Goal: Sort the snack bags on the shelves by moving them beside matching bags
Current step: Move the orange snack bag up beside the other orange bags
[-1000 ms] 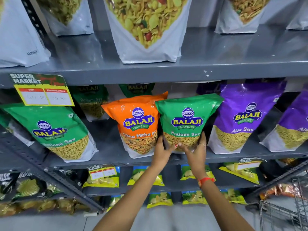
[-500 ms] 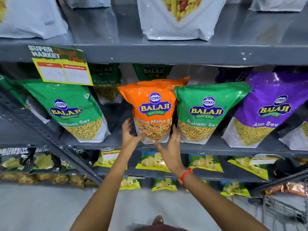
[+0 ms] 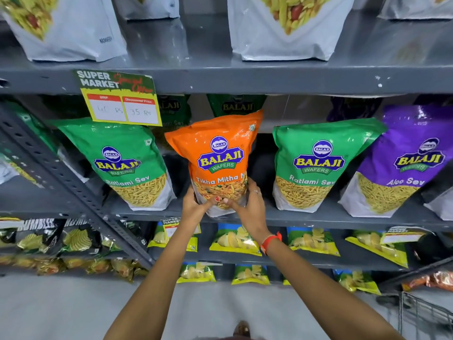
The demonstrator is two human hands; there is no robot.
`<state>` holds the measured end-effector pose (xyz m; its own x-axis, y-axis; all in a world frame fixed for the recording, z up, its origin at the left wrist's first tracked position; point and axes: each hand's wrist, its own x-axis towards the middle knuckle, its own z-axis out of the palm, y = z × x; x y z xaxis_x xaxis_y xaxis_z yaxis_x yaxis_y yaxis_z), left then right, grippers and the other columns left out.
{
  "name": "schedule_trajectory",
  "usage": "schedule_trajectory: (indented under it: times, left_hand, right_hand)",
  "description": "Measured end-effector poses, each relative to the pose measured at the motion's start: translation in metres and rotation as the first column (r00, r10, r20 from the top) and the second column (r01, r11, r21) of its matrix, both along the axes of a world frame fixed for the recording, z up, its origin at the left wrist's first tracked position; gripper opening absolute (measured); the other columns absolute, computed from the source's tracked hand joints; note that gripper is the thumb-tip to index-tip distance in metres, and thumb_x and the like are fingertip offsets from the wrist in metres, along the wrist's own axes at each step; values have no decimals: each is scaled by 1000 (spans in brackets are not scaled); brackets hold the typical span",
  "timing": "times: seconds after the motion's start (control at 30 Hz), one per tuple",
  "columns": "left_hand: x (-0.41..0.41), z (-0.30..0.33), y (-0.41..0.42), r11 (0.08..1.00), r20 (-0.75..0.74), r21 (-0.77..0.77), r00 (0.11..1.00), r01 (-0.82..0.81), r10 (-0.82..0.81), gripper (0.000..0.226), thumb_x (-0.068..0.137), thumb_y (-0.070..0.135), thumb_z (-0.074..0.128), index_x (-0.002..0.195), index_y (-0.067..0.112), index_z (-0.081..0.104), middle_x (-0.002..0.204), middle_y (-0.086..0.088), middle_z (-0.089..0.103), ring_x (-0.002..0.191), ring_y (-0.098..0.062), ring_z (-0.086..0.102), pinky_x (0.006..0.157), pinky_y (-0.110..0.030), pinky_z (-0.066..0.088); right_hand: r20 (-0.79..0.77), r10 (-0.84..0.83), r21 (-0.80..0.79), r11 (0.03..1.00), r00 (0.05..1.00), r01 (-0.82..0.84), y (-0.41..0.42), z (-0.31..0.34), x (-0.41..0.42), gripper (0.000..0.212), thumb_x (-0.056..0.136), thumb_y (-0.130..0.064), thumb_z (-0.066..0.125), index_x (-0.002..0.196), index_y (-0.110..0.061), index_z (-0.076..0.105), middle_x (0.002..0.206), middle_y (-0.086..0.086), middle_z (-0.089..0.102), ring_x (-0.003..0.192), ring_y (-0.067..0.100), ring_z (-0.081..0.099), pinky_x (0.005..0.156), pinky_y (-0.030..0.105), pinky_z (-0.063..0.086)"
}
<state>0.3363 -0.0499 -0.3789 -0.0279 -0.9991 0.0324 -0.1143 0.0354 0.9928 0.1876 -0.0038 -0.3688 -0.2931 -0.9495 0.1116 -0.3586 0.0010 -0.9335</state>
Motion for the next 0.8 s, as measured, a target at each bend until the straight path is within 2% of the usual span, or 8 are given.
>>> schedule_trajectory:
  times: [0.07, 0.17, 0.2, 0.37, 0.47, 0.57, 0.7, 0.8]
  left_hand:
    - [6, 3, 12, 999, -34, 1, 999, -32, 32, 59, 72, 1, 71, 125, 7, 45, 120, -8, 58, 107, -23, 57, 79, -16, 52]
    - [9, 7, 34, 998, -63, 5, 996, -60, 60, 60, 75, 7, 69, 128, 4, 41, 127, -14, 56, 114, -27, 55, 93, -37, 49]
    - [9, 9, 42, 998, -74, 0, 995, -64, 64, 61, 75, 11, 70, 129, 4, 41, 127, -14, 56, 114, -27, 55, 93, -39, 48]
    - [-2, 25, 84, 996, -107, -83, 994, -44, 35, 55, 73, 2, 68, 123, 8, 46, 118, -7, 60, 102, -1, 61, 79, -14, 52]
    - [-21, 50, 103, 991, -121, -136, 992, 6, -22, 54, 73, 2, 68, 118, 22, 47, 113, 7, 61, 100, 6, 60, 81, -13, 51]
    - [-46, 82, 118, 980, -120, -190, 990, 51, -75, 55, 75, -1, 66, 122, 18, 44, 113, 7, 59, 99, 10, 59, 83, -12, 50]
    - [-93, 131, 132, 948, -133, -291, 977, 125, -169, 62, 71, 17, 69, 127, 13, 42, 115, 4, 60, 102, 5, 58, 87, -13, 47]
    - [-133, 172, 140, 896, -78, -421, 978, 142, -192, 64, 68, 40, 70, 125, 26, 44, 114, 14, 61, 104, 6, 57, 89, -12, 45]
  right_hand:
    - [6, 21, -26, 999, 1000, -21, 6, 3, 6, 81, 71, -39, 79, 138, -16, 41, 129, 10, 56, 123, 25, 48, 97, 48, 47]
    - [29, 41, -58, 998, 999, -39, 18, 6, 11, 79, 71, -40, 78, 138, -20, 42, 128, 9, 55, 123, 26, 49, 98, 51, 47]
    - [51, 43, -73, 997, 998, -39, 25, 7, 10, 77, 70, -40, 79, 137, -22, 43, 127, 8, 54, 123, 25, 49, 99, 51, 47]
    - [119, 5, -185, 983, 993, 17, 74, 25, -1, 70, 67, -44, 79, 129, -43, 45, 126, 1, 55, 121, 15, 53, 98, 45, 51]
    - [141, -44, -246, 966, 989, 78, 99, 46, -17, 70, 67, -42, 80, 127, -51, 45, 132, 4, 53, 125, 18, 51, 100, 46, 50]
    - [163, -78, -316, 940, 984, 127, 119, 77, -38, 72, 67, -38, 80, 127, -53, 43, 131, 6, 51, 125, 21, 51, 101, 46, 48]
    - [184, -132, -425, 883, 974, 200, 142, 122, -76, 69, 68, -38, 79, 122, -60, 42, 123, -7, 52, 125, 17, 49, 106, 46, 44]
    - [190, -174, -501, 829, 966, 248, 154, 159, -113, 66, 67, -45, 76, 122, -59, 42, 122, -16, 49, 126, 9, 48, 107, 45, 43]
